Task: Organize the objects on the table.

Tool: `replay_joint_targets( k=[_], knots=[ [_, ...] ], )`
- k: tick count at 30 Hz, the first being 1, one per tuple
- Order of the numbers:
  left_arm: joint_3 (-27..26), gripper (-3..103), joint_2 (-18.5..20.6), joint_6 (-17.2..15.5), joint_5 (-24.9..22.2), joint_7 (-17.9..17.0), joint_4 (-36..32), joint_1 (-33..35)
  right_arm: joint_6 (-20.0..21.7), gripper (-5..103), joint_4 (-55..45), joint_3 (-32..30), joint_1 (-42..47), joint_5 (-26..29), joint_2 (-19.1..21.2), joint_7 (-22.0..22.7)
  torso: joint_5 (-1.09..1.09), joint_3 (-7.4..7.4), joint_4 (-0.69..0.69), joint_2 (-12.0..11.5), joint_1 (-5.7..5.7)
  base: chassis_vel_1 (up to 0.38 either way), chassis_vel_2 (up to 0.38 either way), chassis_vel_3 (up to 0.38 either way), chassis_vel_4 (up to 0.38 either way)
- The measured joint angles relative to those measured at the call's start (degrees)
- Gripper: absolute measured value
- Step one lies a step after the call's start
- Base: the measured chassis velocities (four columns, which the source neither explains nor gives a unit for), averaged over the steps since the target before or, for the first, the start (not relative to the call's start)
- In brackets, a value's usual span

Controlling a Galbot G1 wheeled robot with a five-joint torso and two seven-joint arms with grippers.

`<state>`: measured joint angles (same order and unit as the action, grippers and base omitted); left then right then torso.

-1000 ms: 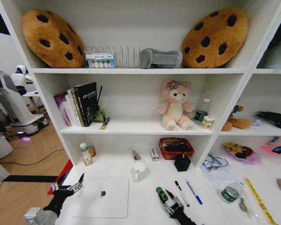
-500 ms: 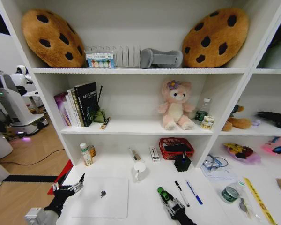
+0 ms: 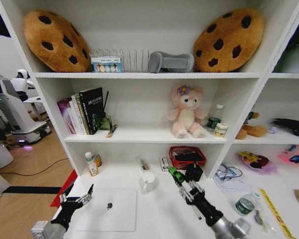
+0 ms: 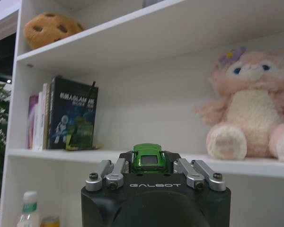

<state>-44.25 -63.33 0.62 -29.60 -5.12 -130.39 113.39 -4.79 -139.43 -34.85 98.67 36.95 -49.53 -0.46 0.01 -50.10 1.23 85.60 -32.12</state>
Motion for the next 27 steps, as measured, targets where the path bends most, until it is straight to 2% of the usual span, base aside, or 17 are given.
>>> replay_joint_targets(
  k=[2, 3, 4, 5, 7, 10, 12, 13, 15, 17, 19, 20, 22, 23, 25, 27],
  knots=[
    [0.19, 100, -0.22, 0.00, 0.18, 0.04, -0.30, 0.04, 1.46, 35, -0.39, 0.20, -2.03, 1.76, 0.79, 1.15, 0.00, 0.00, 0.00, 0.00, 0.00, 0.000, 0.000, 0.000, 0.000],
    [0.56, 100, -0.76, 0.00, 0.54, 0.07, -0.85, 0.10, 4.78, 35, -0.73, 0.99, -7.80, 6.35, 3.07, 3.58, 0.01, 0.00, -0.02, 0.00, -0.01, 0.000, 0.000, 0.000, 0.000],
    [0.74, 100, -1.06, 0.00, 0.74, 0.08, -1.16, 0.12, 6.29, 35, -0.57, 1.68, -11.19, 8.76, 4.66, 4.70, 0.00, 0.00, -0.03, 0.00, -0.01, 0.000, 0.000, 0.000, 0.000],
    [0.74, 100, -1.06, 0.00, 0.74, 0.08, -1.16, 0.12, 6.29, 35, -0.57, 1.68, -11.19, 8.76, 4.66, 4.70, 0.00, 0.00, -0.03, 0.00, -0.01, 0.000, 0.000, 0.000, 0.000],
    [1.04, 100, -1.63, -0.12, 1.11, 0.07, -1.70, 0.08, 8.73, 35, 1.35, 3.82, -18.43, 13.64, 8.23, 6.72, 0.00, 0.00, -0.02, -0.01, -0.01, 0.000, 0.000, 0.000, 0.000],
    [1.12, 100, -1.80, -0.27, 1.20, 0.05, -1.90, 0.04, 9.33, 35, 2.45, 4.69, -20.95, 15.17, 9.48, 7.07, -0.01, 0.00, -0.01, 0.00, -0.01, 0.000, 0.000, 0.000, 0.000],
    [1.36, 100, -2.49, -0.94, 1.58, -0.23, -2.57, -0.14, 9.72, 35, 6.63, 7.96, -28.54, 17.62, 12.01, 7.12, 0.00, -0.01, 0.01, 0.00, -0.01, 0.000, 0.000, 0.000, 0.000],
    [1.36, 100, -2.49, -0.94, 1.58, -0.23, -2.57, -0.14, 9.72, 35, 6.63, 7.96, -28.54, 17.62, 12.01, 7.12, 0.00, -0.01, 0.01, 0.00, -0.01, 0.000, 0.000, 0.000, 0.000],
    [1.40, 100, -2.98, -1.37, 1.96, -0.44, -3.22, -0.07, 9.73, 35, 9.48, 11.85, -34.24, 18.96, 13.32, 6.89, 0.00, -0.01, 0.01, -0.01, -0.01, 0.000, 0.000, 0.000, 0.000],
    [1.40, 100, -3.19, -1.47, 2.11, -0.44, -3.45, -0.02, 9.80, 35, 10.31, 13.43, -36.30, 19.46, 13.62, 6.87, 0.00, -0.01, 0.00, -0.01, -0.01, 0.000, 0.000, 0.000, 0.000],
    [1.47, 100, -3.70, -1.71, 2.51, -0.59, -3.98, -0.04, 10.56, 35, 12.89, 19.20, -42.35, 20.89, 13.70, 7.43, -0.01, 0.00, 0.00, 0.00, -0.01, 0.000, 0.000, 0.000, 0.000],
    [1.47, 100, -3.70, -1.71, 2.51, -0.59, -3.98, -0.04, 10.56, 35, 12.89, 19.20, -42.35, 20.89, 13.70, 7.43, -0.01, 0.00, 0.00, 0.00, -0.01, 0.000, 0.000, 0.000, 0.000],
    [1.52, 100, -4.09, -1.97, 2.66, -0.77, -4.49, -0.12, 11.32, 35, 15.55, 24.47, -47.27, 21.37, 13.04, 7.93, -0.01, 0.00, 0.00, -0.01, -0.01, 0.000, 0.000, 0.000, 0.000],
    [1.52, 100, -4.09, -1.97, 2.66, -0.77, -4.49, -0.12, 11.32, 35, 15.55, 24.47, -47.27, 21.37, 13.04, 7.93, -0.01, 0.00, 0.00, -0.01, -0.01, 0.000, 0.000, 0.000, 0.000],
    [1.53, 100, -4.37, -2.18, 2.71, -0.89, -4.83, -0.16, 11.83, 35, 18.39, 29.55, -52.65, 21.40, 11.96, 8.80, -0.01, 0.00, 0.01, 0.00, -0.01, 0.000, 0.000, 0.000, 0.000],
    [1.52, 100, -4.49, -2.19, 2.75, -0.90, -4.88, -0.17, 12.03, 35, 19.18, 31.11, -54.41, 21.50, 11.57, 9.17, -0.01, 0.00, 0.00, 0.00, -0.01, 0.000, 0.000, 0.000, 0.000]
  ],
)
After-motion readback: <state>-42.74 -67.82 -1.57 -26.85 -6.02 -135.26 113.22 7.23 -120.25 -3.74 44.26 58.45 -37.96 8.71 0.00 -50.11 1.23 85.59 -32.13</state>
